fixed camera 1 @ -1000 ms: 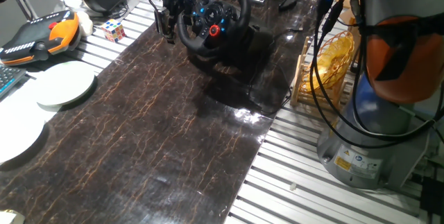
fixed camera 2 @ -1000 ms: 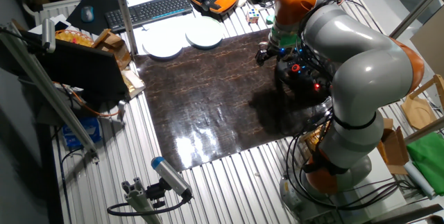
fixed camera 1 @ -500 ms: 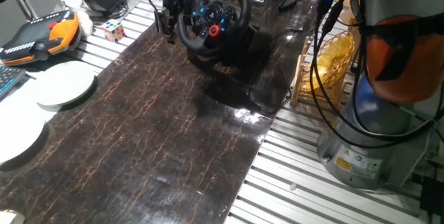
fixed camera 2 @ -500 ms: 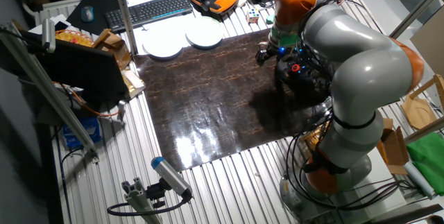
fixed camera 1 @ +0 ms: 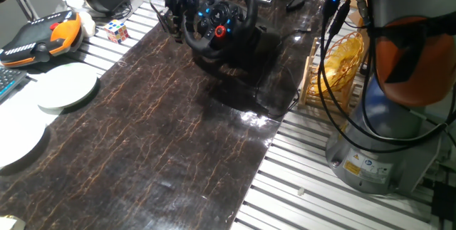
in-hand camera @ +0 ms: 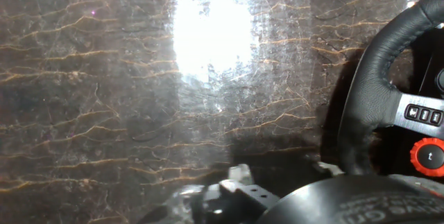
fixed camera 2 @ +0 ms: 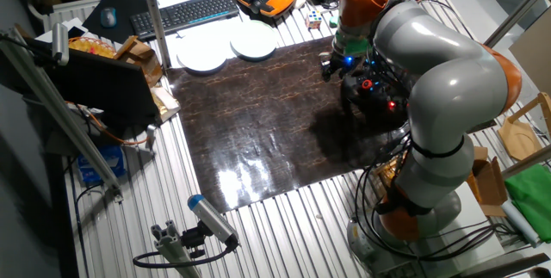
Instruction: Rotate the steering wheel 90 degrees counterclockwise
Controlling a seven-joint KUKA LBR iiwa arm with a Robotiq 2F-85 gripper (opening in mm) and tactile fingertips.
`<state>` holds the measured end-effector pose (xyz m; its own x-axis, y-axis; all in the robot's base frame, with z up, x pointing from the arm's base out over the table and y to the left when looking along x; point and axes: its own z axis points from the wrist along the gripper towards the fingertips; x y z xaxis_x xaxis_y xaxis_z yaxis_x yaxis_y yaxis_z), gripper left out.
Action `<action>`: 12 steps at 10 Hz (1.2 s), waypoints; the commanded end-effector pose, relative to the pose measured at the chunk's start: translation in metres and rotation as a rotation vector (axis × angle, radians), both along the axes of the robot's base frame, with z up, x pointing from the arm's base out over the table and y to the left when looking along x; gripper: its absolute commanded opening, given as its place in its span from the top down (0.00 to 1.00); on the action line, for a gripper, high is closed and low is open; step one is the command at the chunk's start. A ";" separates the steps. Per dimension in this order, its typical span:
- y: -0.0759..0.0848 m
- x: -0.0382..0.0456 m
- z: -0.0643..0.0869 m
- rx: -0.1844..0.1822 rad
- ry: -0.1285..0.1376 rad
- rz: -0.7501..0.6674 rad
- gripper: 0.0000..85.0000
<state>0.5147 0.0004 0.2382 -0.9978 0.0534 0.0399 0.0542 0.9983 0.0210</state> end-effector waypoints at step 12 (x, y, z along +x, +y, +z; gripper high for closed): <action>-0.004 0.0083 -0.010 -0.090 -0.024 -0.249 0.99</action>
